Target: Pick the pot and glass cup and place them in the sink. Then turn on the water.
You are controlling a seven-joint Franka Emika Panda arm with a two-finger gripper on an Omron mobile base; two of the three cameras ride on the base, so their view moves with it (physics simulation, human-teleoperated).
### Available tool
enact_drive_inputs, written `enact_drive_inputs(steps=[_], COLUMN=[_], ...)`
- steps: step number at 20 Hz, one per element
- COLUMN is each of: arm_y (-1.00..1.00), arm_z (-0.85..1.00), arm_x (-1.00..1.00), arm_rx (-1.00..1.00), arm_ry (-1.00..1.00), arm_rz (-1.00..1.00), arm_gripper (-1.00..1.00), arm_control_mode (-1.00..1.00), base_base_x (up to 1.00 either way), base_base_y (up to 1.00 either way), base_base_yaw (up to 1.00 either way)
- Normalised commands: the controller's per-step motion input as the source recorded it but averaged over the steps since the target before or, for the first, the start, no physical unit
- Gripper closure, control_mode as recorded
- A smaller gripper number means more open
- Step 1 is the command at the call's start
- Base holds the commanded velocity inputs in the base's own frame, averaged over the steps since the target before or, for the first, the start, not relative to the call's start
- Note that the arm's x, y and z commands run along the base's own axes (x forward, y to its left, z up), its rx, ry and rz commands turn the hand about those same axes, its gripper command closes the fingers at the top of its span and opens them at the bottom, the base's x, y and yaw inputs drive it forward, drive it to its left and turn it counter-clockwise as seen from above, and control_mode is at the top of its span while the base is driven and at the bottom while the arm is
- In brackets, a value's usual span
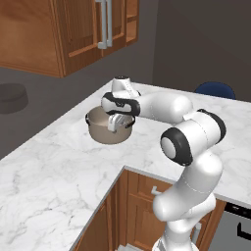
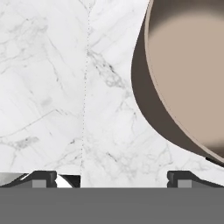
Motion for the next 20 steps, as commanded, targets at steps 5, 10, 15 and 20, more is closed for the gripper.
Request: enact_drive_inputs(steps=[5, 10, 15, 20], arm_y=[0.00, 0.00, 0.00, 0.00], arm_z=[-0.08, -0.10, -0.08, -0.11], arm_x=[0.12, 0.17, 0.19, 0.22], arm_rx=[0.00, 0.00, 0.00, 0.00], arm_ry=[0.00, 0.00, 0.00, -0.01], arm_rz=[0.00, 0.00, 0.00, 0.00], arm_gripper=[-1.00, -1.00, -1.00, -1.00], arm_control_mode=[-1.00, -1.00, -1.00, -1.00], base_base_x=[0.00, 0.00, 0.00, 0.00], base_base_y=[0.00, 0.00, 0.00, 0.00], base_base_yaw=[0.00, 0.00, 0.00, 0.00])
